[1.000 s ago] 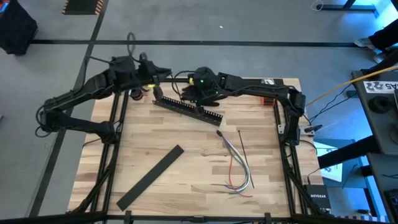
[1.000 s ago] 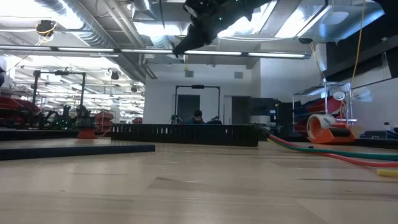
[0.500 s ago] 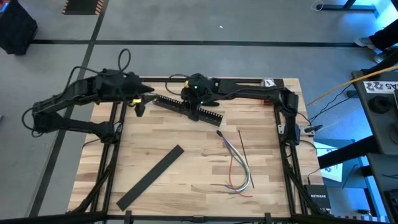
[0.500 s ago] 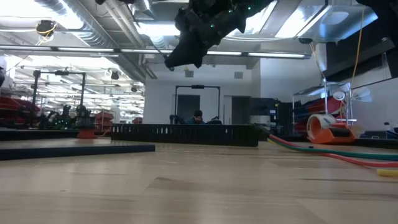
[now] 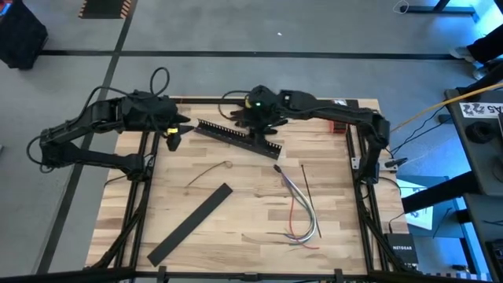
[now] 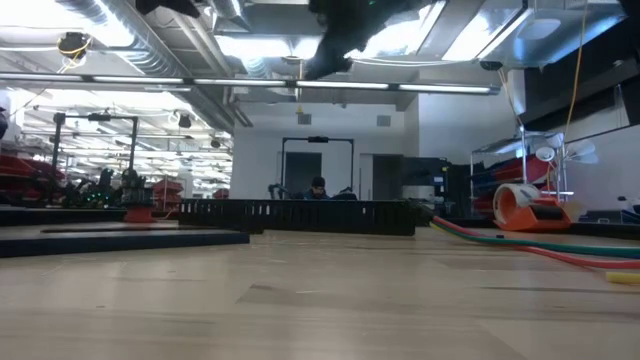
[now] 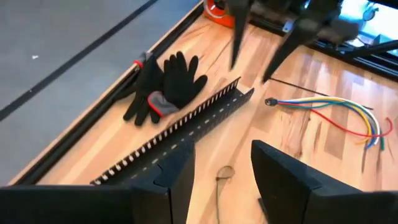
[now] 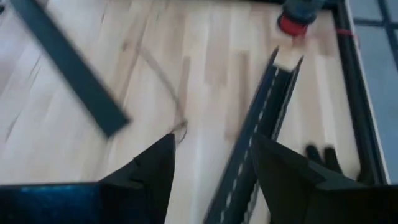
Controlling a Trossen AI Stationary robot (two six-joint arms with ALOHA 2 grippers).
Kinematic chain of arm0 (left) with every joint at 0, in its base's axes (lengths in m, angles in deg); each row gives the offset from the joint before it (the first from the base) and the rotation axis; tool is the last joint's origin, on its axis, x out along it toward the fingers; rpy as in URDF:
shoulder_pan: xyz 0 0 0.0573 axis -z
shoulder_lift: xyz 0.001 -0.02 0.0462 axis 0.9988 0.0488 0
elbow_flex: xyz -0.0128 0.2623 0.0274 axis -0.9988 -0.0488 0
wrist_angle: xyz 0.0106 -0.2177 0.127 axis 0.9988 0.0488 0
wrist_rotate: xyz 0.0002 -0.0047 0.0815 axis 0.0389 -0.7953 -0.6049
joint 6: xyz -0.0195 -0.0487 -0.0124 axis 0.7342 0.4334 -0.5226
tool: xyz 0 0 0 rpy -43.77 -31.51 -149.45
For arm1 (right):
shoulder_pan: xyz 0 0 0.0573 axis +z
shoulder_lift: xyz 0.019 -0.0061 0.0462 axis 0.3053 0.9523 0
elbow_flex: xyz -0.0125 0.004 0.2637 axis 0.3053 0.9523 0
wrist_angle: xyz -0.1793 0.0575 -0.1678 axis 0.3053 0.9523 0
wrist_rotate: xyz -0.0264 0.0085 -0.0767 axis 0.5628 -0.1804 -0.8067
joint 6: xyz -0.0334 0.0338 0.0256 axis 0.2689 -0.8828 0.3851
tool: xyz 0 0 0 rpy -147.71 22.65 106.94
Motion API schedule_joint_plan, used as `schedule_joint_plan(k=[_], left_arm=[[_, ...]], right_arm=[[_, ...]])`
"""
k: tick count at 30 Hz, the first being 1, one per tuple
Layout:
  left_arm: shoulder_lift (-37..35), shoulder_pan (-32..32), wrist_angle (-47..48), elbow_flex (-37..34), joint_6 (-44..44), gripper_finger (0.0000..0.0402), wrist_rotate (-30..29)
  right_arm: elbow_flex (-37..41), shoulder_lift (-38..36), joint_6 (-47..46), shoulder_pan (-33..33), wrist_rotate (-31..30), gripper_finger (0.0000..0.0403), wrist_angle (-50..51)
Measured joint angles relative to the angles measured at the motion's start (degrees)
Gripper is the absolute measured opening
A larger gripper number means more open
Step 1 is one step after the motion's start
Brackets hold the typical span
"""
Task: Ziptie cables
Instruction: Prepare the black zip tie
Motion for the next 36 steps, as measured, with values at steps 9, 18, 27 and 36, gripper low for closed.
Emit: schedule_joint_plan(k=[9, 18, 27, 36], left_arm=[[7.49, 4.47, -6.11, -2.36, 5.73, 0.015, 1.49], [24.07, 11.74, -20.94, -3.39, 5.59, 0.015, 1.63], [35.39, 13.92, -28.26, -3.42, 6.64, 0.015, 1.54], [37.27, 13.73, -29.97, -3.4, 5.37, 0.015, 1.5]], right_arm=[[9.18, -18.77, -1.63, -1.53, -3.9, 0.0205, 12.62], [43.78, -42.47, -24.77, 0.08, -7.17, 0.0205, 3.64], [68.95, -48.08, -46.73, 4.42, -13.73, 0.0205, -3.38], [77.18, -43.61, -56.73, 4.9, -17.3, 0.0205, -18.6]])
